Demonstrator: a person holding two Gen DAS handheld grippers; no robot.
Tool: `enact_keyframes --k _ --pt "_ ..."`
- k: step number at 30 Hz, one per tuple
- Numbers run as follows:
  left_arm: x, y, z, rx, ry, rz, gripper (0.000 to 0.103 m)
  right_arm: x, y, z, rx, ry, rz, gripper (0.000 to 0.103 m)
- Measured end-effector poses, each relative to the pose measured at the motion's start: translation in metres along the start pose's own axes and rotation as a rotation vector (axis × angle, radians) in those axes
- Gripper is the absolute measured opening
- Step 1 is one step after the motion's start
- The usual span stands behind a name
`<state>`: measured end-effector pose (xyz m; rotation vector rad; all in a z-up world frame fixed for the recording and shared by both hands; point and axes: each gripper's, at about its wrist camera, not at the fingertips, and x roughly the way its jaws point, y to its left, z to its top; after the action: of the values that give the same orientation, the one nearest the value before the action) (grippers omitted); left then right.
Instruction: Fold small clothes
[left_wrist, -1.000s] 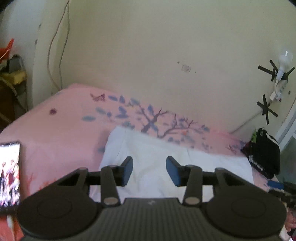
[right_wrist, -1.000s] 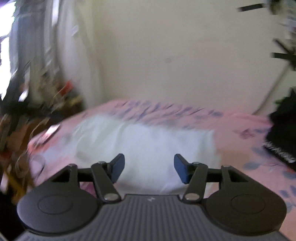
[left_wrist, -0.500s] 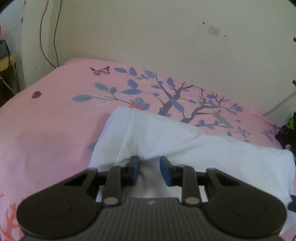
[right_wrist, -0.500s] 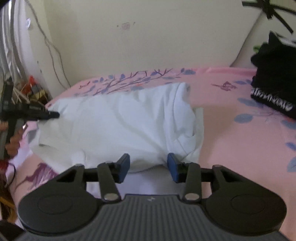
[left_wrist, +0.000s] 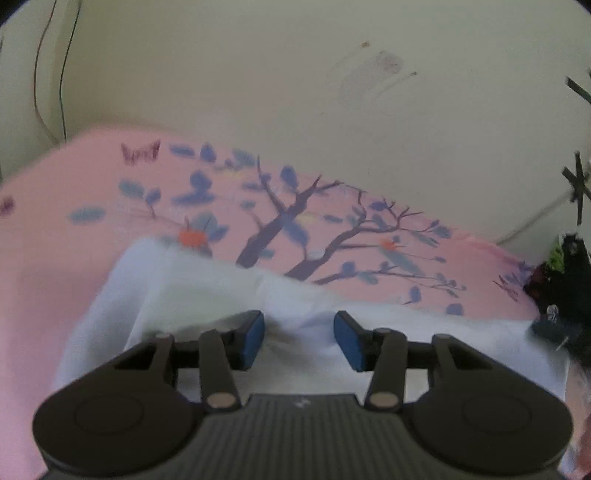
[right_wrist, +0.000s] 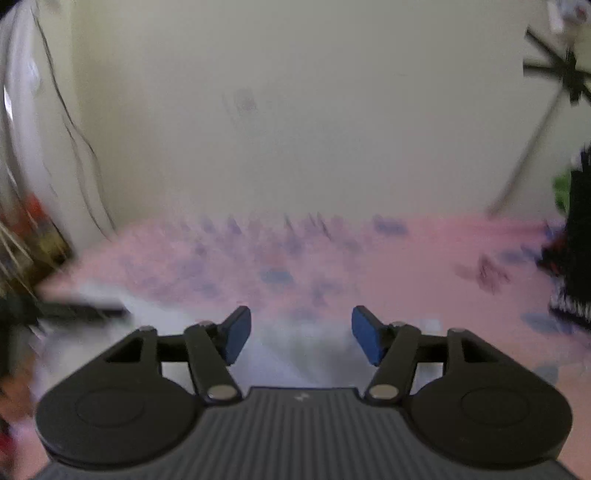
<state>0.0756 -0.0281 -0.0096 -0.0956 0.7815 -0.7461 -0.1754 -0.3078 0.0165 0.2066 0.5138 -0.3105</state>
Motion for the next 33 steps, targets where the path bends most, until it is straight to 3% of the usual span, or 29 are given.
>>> enact_keyframes --k 1,3,7,12,28,33 --pt "-0.002 0.003 -0.003 0.0 -0.021 -0.018 0.043 0.009 -0.007 -0.011 0.01 0.051 0.019 0.056" --pt "-0.005 0.005 -0.01 0.012 -0.049 -0.037 0.043 -0.002 -0.008 -0.032 -0.029 0.019 0.052 0.056" --pt "-0.004 0.002 -0.009 0.034 -0.055 -0.04 0.051 -0.028 0.002 -0.053 -0.07 -0.01 0.025 0.056" --pt "-0.004 -0.007 -0.012 0.086 -0.06 -0.013 0.055 -0.031 -0.005 -0.05 -0.013 -0.021 0.055 0.06" --pt "-0.005 -0.006 -0.013 0.106 -0.054 -0.021 0.062 -0.037 0.004 -0.049 -0.042 -0.016 0.044 0.065" --pt "-0.004 -0.007 -0.013 0.117 -0.043 -0.042 0.073 -0.034 0.015 -0.05 -0.11 0.003 0.017 0.072"
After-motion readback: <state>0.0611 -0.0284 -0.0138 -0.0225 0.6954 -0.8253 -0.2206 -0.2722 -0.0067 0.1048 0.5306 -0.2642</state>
